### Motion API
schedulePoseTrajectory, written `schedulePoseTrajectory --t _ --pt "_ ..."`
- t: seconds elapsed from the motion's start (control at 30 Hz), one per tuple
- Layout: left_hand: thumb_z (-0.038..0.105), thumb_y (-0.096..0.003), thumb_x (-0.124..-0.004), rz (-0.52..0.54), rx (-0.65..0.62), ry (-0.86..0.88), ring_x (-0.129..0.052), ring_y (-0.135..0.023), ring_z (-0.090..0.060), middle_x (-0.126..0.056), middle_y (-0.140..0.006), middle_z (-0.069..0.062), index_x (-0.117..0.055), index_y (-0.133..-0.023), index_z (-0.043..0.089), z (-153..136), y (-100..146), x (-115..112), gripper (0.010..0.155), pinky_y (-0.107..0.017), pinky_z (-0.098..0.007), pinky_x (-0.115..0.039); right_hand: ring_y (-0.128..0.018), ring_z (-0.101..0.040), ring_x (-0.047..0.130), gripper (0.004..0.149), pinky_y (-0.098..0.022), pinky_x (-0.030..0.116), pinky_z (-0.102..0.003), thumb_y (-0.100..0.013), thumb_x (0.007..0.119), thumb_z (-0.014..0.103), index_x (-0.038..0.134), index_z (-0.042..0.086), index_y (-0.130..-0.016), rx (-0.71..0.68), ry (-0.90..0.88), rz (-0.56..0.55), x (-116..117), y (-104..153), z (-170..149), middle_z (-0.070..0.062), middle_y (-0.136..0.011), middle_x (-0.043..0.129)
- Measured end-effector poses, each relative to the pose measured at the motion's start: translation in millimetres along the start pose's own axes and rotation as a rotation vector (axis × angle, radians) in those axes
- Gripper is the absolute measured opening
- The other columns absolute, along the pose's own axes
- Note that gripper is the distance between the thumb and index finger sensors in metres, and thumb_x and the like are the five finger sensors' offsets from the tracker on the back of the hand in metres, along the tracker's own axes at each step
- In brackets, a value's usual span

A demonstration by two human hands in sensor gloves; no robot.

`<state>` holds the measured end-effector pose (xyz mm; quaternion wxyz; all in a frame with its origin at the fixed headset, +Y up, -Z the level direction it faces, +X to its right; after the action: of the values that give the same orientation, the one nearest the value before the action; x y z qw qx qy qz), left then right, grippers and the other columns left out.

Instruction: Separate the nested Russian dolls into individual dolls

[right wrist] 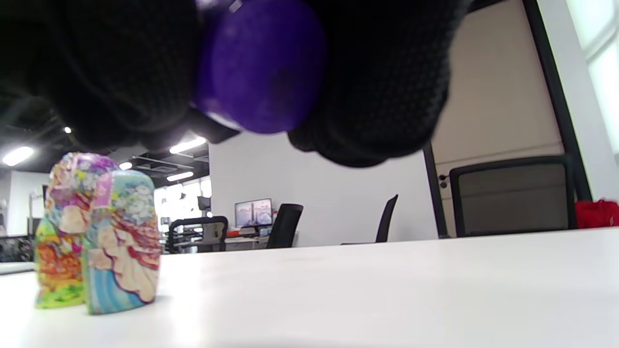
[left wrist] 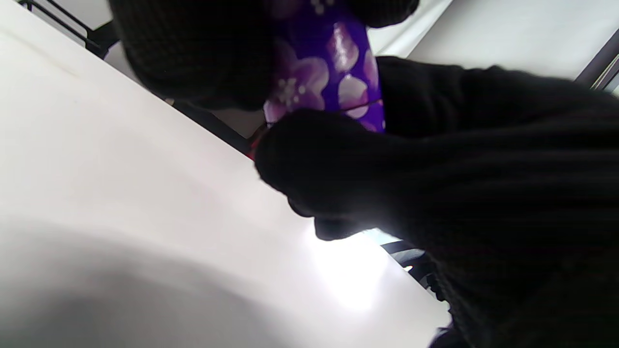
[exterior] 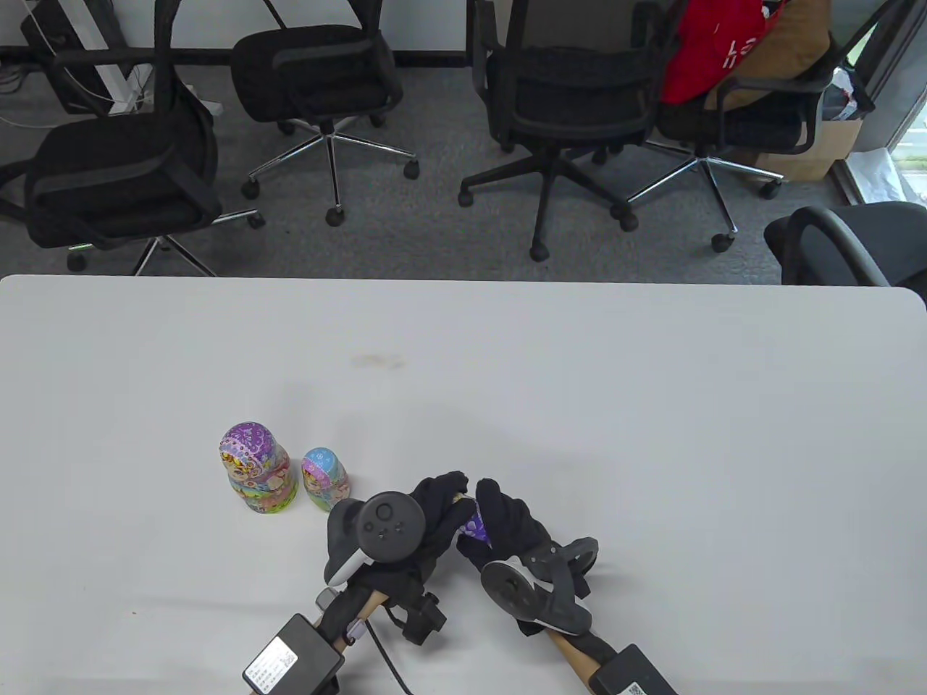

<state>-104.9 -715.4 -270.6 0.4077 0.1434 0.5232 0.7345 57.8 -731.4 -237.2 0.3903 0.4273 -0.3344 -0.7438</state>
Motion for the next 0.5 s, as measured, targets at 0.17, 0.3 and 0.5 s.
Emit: schedulePoseTrajectory --t 0.17,0.3,0.5 --pt "0.034 -0.0596 -0.062 -0.081 -0.015 0.133 -0.095 -0.063 -0.036 -0.083 -0.089 -0.03 -0.068 -0.104 -0.004 -10 -4 -1 0.059 -0.044 -0.034 -0.095 -0.064 -0.032 0.095 0.08 -0.048 0.092 -0.036 -0.034 0.091 0.042 0.068 -0.004 -0.095 0.0 -0.121 0.078 0 -5 -10 -0.017 -0.082 0.091" --pt "0.033 -0.0599 -0.061 -0.099 -0.029 0.114 -0.094 -0.064 -0.036 -0.084 -0.09 -0.03 -0.068 -0.104 -0.004 -10 -5 -4 0.059 -0.044 -0.035 -0.095 -0.064 -0.032 0.095 0.08 -0.048 0.092 -0.037 -0.034 0.092 0.041 0.069 -0.004 -0.095 0.01 -0.2 0.143 2 -6 -17 -0.018 -0.082 0.092" --pt "0.033 -0.0604 -0.06 -0.117 -0.049 0.118 -0.094 -0.064 -0.037 -0.084 -0.09 -0.029 -0.069 -0.104 -0.004 -9 -5 -5 0.058 -0.044 -0.036 -0.095 -0.062 -0.032 0.096 0.079 -0.046 0.093 -0.036 -0.034 0.092 0.041 0.069 -0.005 -0.095 0.04 -0.316 0.221 4 -7 -25 -0.018 -0.082 0.092"
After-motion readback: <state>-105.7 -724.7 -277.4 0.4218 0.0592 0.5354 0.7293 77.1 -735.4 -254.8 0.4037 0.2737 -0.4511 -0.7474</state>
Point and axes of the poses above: the tracker on the back of each hand, its own z axis roughly to the thumb side, its own y axis roughly from the fingertips to the wrist, x = y × z, the point moved 1 cm from there along -y, roughly from the wrist to the fingertips
